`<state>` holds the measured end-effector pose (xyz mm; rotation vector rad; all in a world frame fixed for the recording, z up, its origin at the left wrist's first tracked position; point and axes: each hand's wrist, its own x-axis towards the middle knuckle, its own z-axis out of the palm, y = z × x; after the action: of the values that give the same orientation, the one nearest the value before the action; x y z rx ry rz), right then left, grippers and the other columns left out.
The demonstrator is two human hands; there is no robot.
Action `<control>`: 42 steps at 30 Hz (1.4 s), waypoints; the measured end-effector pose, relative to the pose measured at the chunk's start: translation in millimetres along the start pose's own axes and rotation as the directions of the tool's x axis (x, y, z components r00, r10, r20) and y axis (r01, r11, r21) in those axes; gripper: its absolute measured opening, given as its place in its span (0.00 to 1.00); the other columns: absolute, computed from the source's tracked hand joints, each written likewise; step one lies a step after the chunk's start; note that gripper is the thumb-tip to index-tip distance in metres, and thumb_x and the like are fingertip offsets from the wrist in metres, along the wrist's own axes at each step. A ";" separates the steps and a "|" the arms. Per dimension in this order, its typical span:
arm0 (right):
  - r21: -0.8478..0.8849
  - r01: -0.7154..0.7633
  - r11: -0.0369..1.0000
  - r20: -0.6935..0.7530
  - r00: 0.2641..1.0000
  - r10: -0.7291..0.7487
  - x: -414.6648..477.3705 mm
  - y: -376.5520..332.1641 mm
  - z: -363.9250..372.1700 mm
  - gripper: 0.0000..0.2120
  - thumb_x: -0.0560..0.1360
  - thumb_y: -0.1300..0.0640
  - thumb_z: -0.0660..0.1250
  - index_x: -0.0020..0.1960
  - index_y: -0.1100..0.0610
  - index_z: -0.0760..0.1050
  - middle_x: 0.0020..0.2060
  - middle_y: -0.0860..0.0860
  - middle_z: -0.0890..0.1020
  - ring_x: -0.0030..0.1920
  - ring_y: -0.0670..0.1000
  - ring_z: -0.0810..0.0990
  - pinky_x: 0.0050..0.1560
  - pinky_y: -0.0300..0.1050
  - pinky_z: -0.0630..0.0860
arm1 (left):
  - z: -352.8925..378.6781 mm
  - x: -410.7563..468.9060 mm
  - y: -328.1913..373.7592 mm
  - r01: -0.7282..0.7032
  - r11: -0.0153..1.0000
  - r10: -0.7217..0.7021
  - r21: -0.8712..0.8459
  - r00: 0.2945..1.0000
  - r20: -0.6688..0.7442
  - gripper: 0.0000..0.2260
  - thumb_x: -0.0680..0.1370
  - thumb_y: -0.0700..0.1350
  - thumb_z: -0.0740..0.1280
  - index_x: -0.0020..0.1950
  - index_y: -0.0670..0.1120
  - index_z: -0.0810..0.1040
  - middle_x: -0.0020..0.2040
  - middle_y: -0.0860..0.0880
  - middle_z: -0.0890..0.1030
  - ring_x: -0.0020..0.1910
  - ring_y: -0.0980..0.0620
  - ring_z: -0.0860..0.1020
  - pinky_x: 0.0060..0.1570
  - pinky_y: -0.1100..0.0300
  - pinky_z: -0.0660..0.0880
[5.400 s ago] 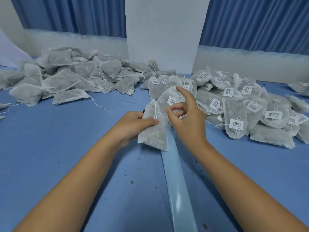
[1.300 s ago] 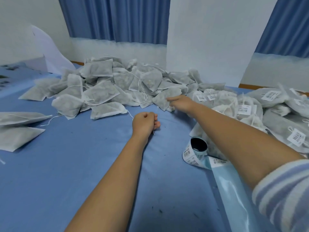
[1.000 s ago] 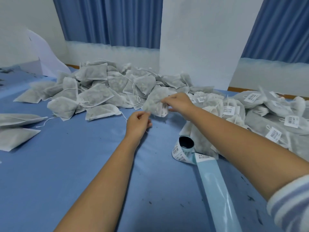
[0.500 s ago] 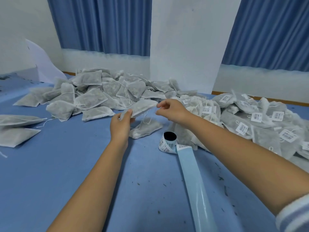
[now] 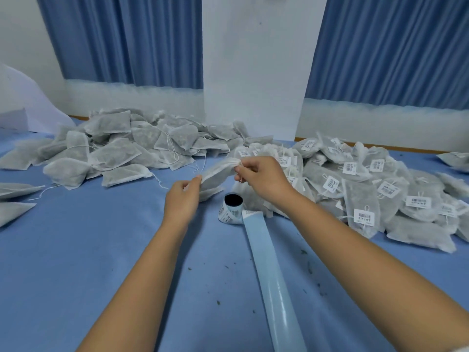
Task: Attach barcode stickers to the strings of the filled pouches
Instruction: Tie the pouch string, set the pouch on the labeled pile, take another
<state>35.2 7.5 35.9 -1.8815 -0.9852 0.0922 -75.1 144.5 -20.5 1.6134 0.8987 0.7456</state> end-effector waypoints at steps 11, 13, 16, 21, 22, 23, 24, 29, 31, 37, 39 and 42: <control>-0.067 0.181 0.981 0.158 0.973 -0.168 -28.9 -9.5 -2.4 0.07 0.76 0.64 0.64 0.43 0.61 0.81 0.33 0.59 0.79 0.33 0.46 0.70 0.38 0.45 0.70 | 3.2 -37.5 15.1 -0.717 0.691 0.671 0.091 0.684 0.287 0.18 0.82 0.54 0.62 0.67 0.47 0.77 0.59 0.56 0.78 0.59 0.62 0.74 0.59 0.74 0.66; -0.070 0.187 0.980 0.186 0.967 -0.171 -30.7 -10.7 -9.4 0.09 0.75 0.65 0.65 0.41 0.55 0.80 0.31 0.54 0.77 0.34 0.48 0.72 0.39 0.46 0.72 | 1.4 -36.1 15.2 -0.715 0.695 0.668 0.071 0.680 0.302 0.16 0.80 0.51 0.65 0.66 0.49 0.77 0.59 0.57 0.79 0.58 0.61 0.76 0.60 0.69 0.70; -0.048 0.150 0.987 0.209 0.968 -0.137 -35.5 -9.4 -20.3 0.05 0.77 0.62 0.68 0.49 0.52 0.80 0.35 0.51 0.82 0.40 0.53 0.82 0.46 0.50 0.77 | -1.4 -37.5 18.3 -0.723 0.691 0.673 0.010 0.648 0.356 0.13 0.80 0.46 0.68 0.64 0.55 0.78 0.56 0.61 0.81 0.55 0.56 0.78 0.56 0.62 0.74; -0.143 0.079 0.987 0.242 0.969 -0.042 -44.0 3.6 -36.3 0.07 0.79 0.60 0.64 0.56 0.56 0.78 0.36 0.46 0.82 0.32 0.37 0.77 0.36 0.37 0.74 | -9.8 -33.6 16.5 -0.744 0.649 0.628 0.159 0.643 0.439 0.15 0.78 0.37 0.67 0.56 0.57 0.82 0.49 0.48 0.82 0.48 0.50 0.77 0.48 0.64 0.71; -0.196 0.083 0.977 0.240 0.970 -0.034 -46.0 5.1 -39.1 0.08 0.80 0.60 0.63 0.55 0.56 0.79 0.36 0.46 0.82 0.30 0.35 0.76 0.34 0.31 0.70 | -10.5 -33.3 17.0 -0.740 0.650 0.622 0.173 0.649 0.438 0.13 0.77 0.36 0.66 0.52 0.54 0.83 0.48 0.48 0.81 0.47 0.52 0.77 0.47 0.66 0.70; -0.243 0.083 0.966 0.243 0.970 -0.022 -47.6 6.5 -41.2 0.08 0.80 0.59 0.62 0.54 0.56 0.80 0.36 0.46 0.81 0.30 0.35 0.75 0.33 0.29 0.69 | -10.0 -34.1 17.8 -0.733 0.657 0.614 0.177 0.657 0.438 0.11 0.76 0.38 0.65 0.48 0.52 0.83 0.46 0.50 0.81 0.46 0.56 0.76 0.45 0.69 0.69; -0.274 0.080 0.958 0.253 0.968 -0.008 -49.5 7.6 -42.8 0.08 0.81 0.59 0.61 0.53 0.56 0.80 0.37 0.47 0.81 0.30 0.35 0.76 0.33 0.29 0.69 | -7.7 -36.2 19.0 -0.723 0.668 0.602 0.176 0.664 0.443 0.09 0.74 0.41 0.64 0.45 0.52 0.82 0.45 0.51 0.80 0.44 0.59 0.75 0.44 0.70 0.68; -0.334 0.183 0.925 0.187 0.974 -0.126 -57.7 8.1 -47.8 0.08 0.80 0.58 0.62 0.51 0.54 0.80 0.38 0.44 0.72 0.36 0.39 0.71 0.38 0.31 0.66 | 1.4 -43.2 19.0 -0.656 0.740 0.492 0.148 0.678 0.546 0.08 0.78 0.44 0.70 0.39 0.53 0.80 0.39 0.59 0.80 0.41 0.64 0.76 0.43 0.72 0.68; -0.377 0.245 0.893 0.104 0.969 -0.222 -61.0 14.3 -49.2 0.08 0.81 0.59 0.62 0.53 0.56 0.81 0.41 0.46 0.73 0.41 0.43 0.72 0.42 0.36 0.67 | -1.5 -45.1 20.5 -0.609 0.782 0.427 0.131 0.678 0.599 0.10 0.78 0.44 0.70 0.39 0.55 0.81 0.38 0.63 0.81 0.39 0.66 0.76 0.42 0.74 0.68; -0.364 0.275 0.890 -0.123 0.933 -0.339 -69.5 37.1 -43.3 0.05 0.78 0.57 0.69 0.50 0.56 0.83 0.34 0.39 0.67 0.36 0.37 0.71 0.39 0.28 0.64 | -2.9 -55.5 25.9 -0.458 0.889 0.328 -0.020 0.605 0.726 0.12 0.79 0.35 0.66 0.41 0.47 0.84 0.42 0.52 0.85 0.43 0.58 0.82 0.48 0.69 0.75; -0.346 0.270 0.899 -0.199 0.915 -0.351 -70.2 40.5 -40.0 0.04 0.76 0.57 0.71 0.47 0.57 0.83 0.31 0.38 0.65 0.33 0.38 0.70 0.37 0.28 0.64 | 0.1 -60.7 25.7 -0.371 0.918 0.352 -0.136 0.611 0.709 0.08 0.79 0.37 0.68 0.44 0.44 0.86 0.45 0.50 0.86 0.44 0.56 0.83 0.47 0.68 0.76; -0.321 0.286 0.903 -0.133 0.930 -0.342 -75.6 41.0 -31.2 0.04 0.76 0.58 0.71 0.47 0.55 0.84 0.31 0.41 0.66 0.32 0.41 0.68 0.37 0.40 0.66 | 3.1 -62.4 26.8 -0.211 0.925 0.370 -0.317 0.695 0.617 0.09 0.74 0.46 0.70 0.50 0.45 0.87 0.50 0.49 0.86 0.46 0.54 0.83 0.48 0.64 0.78</control>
<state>22.9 -73.3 -5.3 -1.9264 -1.2103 -0.4419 -100.1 86.2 4.1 1.6593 0.0198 0.3916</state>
